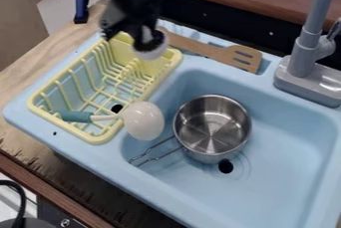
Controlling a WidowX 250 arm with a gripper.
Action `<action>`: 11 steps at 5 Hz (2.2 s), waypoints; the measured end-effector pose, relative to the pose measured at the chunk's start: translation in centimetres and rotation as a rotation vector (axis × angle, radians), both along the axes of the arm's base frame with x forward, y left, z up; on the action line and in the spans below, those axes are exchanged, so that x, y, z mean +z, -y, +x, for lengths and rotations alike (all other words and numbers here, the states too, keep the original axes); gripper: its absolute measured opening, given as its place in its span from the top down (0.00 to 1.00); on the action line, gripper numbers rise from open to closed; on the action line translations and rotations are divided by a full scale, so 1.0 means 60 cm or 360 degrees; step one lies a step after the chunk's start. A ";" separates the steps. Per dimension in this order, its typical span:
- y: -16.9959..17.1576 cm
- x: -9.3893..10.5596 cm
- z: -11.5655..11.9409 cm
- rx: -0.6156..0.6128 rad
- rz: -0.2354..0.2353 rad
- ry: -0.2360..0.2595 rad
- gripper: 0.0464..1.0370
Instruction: Put the white and black object in the right side in the silver pot
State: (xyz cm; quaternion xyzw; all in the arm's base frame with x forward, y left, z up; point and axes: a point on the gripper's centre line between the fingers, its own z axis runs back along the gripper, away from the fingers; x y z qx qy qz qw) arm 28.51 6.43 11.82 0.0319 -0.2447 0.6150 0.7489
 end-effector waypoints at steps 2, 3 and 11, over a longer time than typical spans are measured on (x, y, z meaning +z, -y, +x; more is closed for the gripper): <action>0.075 -0.029 0.010 -0.0114 0.0001 -0.0041 0.85; 0.097 -0.054 0.008 -0.0158 0.0012 -0.0027 0.85; 0.164 -0.109 -0.007 -0.0550 -0.0190 -0.0187 0.04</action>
